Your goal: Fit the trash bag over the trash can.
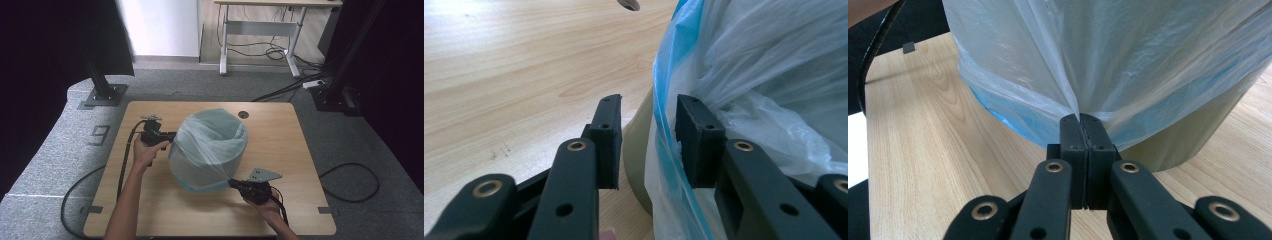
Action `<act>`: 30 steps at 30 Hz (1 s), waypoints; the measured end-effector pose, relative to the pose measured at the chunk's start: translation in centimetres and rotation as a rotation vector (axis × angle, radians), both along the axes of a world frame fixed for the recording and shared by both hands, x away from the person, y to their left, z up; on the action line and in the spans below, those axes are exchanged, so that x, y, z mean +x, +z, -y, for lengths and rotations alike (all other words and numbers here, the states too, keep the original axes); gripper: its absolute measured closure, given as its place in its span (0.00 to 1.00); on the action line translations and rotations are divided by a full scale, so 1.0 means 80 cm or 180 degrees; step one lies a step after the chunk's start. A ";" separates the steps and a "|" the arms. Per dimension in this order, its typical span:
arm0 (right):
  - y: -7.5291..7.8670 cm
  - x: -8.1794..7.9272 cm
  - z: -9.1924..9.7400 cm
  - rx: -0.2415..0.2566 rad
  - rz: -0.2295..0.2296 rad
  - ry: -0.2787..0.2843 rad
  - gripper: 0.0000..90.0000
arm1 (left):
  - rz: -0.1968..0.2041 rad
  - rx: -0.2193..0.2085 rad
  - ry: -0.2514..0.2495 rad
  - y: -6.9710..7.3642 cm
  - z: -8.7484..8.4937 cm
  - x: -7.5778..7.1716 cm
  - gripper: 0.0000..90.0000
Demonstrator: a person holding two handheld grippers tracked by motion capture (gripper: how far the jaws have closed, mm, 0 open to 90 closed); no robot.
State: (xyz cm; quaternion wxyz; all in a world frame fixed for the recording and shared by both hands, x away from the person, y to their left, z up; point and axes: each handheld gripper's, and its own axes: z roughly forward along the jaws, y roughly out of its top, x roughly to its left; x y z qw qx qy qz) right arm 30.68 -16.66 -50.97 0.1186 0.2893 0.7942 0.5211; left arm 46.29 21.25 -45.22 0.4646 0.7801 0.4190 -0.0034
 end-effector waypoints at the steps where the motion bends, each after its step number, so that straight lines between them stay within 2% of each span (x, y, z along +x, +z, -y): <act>1: 0.000 0.000 0.001 0.0003 0.0000 -0.0009 0.95 | 0.0021 0.0026 0.0010 0.001 0.000 -0.001 0.69; 3: 0.000 0.000 0.002 0.0002 0.0001 -0.0032 0.85 | 0.0101 0.0103 0.0087 0.005 -0.001 -0.005 0.62; 6: 0.001 -0.003 0.004 0.0048 0.0034 -0.0054 0.76 | 0.0241 0.0163 0.0201 0.014 -0.005 -0.011 0.50; 8: 0.004 -0.005 0.006 0.0108 0.0074 -0.0089 0.69 | 0.0323 0.0142 0.0269 0.021 -0.010 -0.015 0.40; 12: 0.010 -0.008 0.011 0.0190 0.0127 -0.0101 0.63 | 0.0518 0.0126 0.0432 0.037 -0.020 -0.026 0.27; 15: 0.013 -0.011 0.014 0.0225 0.0175 -0.0135 0.58 | 0.0578 0.0080 0.0503 0.044 -0.027 -0.031 0.23; 18: 0.017 -0.013 0.018 0.0258 0.0229 -0.0180 0.55 | 0.0621 0.0041 0.0475 0.051 -0.031 -0.038 0.24; 22: 0.020 -0.014 0.028 0.0319 0.0286 -0.0245 0.49 | 0.0698 0.0078 0.0354 0.062 -0.030 -0.049 0.24; 25: 0.020 -0.014 0.039 0.0377 0.0273 -0.0259 0.46 | 0.0753 0.0107 0.0248 0.073 -0.029 -0.056 0.24; 30: 0.014 -0.008 0.061 0.0429 0.0218 -0.0306 0.41 | 0.0770 0.0042 0.0093 0.097 -0.023 -0.064 0.23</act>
